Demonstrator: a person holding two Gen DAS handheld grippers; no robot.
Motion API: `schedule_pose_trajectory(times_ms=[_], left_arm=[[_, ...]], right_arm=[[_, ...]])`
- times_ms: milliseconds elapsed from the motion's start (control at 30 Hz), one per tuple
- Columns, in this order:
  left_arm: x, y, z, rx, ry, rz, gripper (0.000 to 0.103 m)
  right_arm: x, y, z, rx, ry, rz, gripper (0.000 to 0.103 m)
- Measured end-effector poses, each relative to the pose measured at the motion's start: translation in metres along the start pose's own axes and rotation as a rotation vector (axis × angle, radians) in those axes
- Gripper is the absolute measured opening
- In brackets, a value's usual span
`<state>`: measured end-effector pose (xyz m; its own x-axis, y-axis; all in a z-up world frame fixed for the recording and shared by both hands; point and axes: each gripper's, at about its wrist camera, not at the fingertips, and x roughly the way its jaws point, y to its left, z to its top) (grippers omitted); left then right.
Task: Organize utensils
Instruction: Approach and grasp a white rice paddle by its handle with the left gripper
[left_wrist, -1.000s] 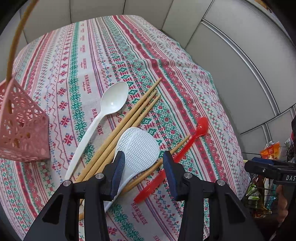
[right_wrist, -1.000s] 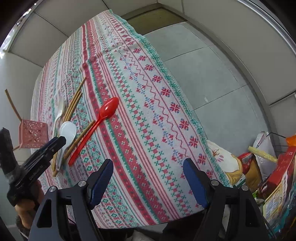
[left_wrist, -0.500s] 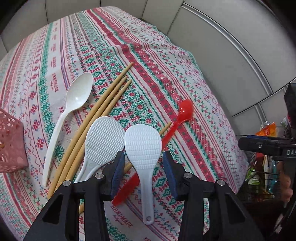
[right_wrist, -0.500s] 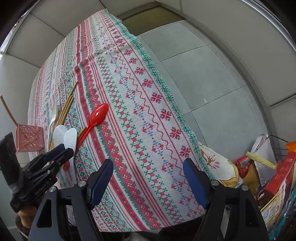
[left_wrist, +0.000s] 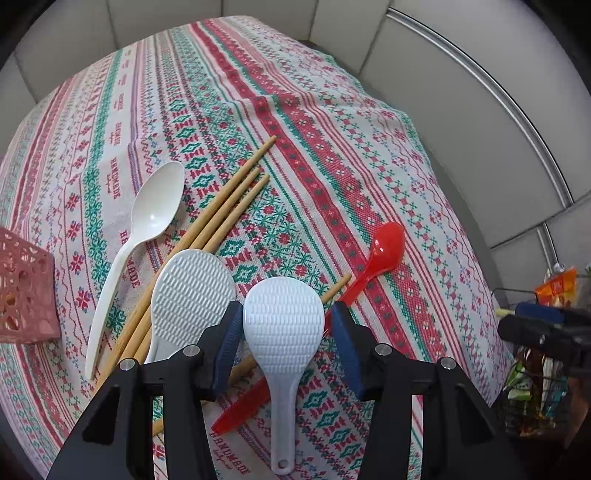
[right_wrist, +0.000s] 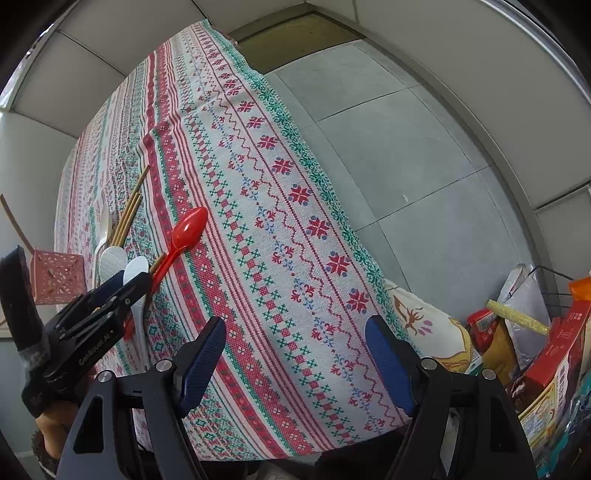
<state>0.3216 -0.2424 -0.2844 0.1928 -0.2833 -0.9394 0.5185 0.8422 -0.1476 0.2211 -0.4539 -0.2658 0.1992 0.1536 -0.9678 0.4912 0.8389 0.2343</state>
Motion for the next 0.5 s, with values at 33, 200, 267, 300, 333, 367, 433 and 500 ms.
schedule_pose_trajectory(times_ms=[33, 200, 267, 300, 333, 367, 433, 500], left_arm=[[0.0, 0.001, 0.001, -0.02, 0.003, 0.003, 0.05], [0.003, 0.002, 0.007, -0.064, -0.004, 0.016, 0.047], [-0.001, 0.003, 0.008, -0.072, -0.02, 0.018, 0.046], [-0.007, 0.005, 0.003, -0.073, -0.03, 0.016, 0.046], [-0.012, 0.005, 0.002, -0.074, -0.041, 0.012, 0.046], [-0.019, 0.006, 0.001, -0.074, -0.055, 0.004, 0.046], [-0.032, 0.007, -0.003, -0.075, -0.08, -0.013, 0.046], [-0.048, 0.009, -0.007, -0.073, -0.113, -0.028, 0.046]], right_arm=[[0.0, 0.0, 0.0, -0.001, 0.001, -0.002, 0.079], [0.0, -0.004, -0.001, 0.008, 0.002, -0.008, 0.079], [0.0, -0.005, 0.0, 0.015, 0.003, -0.007, 0.079], [-0.001, -0.005, 0.0, 0.016, 0.002, -0.007, 0.079], [-0.001, -0.005, 0.001, 0.016, 0.0, -0.007, 0.079], [-0.002, -0.003, 0.001, 0.013, -0.002, -0.008, 0.079], [-0.002, -0.001, 0.002, 0.005, -0.005, -0.006, 0.079], [-0.002, 0.001, 0.001, -0.001, -0.003, -0.003, 0.079]])
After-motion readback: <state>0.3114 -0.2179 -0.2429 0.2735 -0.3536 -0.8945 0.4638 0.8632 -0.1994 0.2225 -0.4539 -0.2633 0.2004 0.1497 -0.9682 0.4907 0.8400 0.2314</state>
